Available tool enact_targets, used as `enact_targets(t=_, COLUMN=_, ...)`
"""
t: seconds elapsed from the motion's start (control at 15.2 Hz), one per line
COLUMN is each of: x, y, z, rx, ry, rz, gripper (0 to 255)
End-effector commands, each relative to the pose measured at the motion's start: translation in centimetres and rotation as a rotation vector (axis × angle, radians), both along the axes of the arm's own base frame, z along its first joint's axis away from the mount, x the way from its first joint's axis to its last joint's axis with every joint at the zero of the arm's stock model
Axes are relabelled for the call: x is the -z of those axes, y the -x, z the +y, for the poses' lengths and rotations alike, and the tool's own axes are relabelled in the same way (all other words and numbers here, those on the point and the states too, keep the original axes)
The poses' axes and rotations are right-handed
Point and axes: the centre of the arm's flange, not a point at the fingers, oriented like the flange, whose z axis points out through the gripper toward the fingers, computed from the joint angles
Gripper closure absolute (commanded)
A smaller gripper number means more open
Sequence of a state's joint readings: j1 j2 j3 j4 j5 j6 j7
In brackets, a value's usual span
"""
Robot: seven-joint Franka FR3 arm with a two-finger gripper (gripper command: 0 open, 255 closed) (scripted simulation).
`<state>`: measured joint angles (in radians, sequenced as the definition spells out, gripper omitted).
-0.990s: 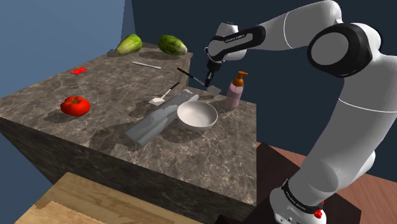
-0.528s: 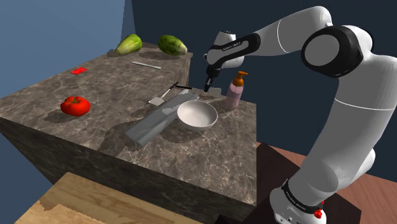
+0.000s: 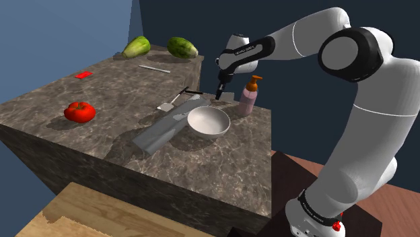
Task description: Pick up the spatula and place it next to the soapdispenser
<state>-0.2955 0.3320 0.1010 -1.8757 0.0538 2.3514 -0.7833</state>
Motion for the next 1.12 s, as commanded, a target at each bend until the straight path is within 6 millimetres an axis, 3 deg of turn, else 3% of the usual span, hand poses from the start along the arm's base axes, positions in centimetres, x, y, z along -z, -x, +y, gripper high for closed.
enact_targets(t=0.0, x=0.3, y=0.0, z=0.0, rx=0.001, ry=-0.001, rz=0.007, gripper=0)
enact_targets(t=0.26, x=0.4, y=0.2, z=-0.2, rx=0.001, ry=-0.001, rz=0.006, gripper=0)
enact_targets(t=0.53, x=-4.6, y=0.9, z=-0.4, rx=0.001, ry=-0.001, rz=0.006, gripper=0)
enact_targets(t=1.06, x=-4.6, y=0.9, z=-0.4, rx=0.001, ry=-0.001, rz=0.006, gripper=0)
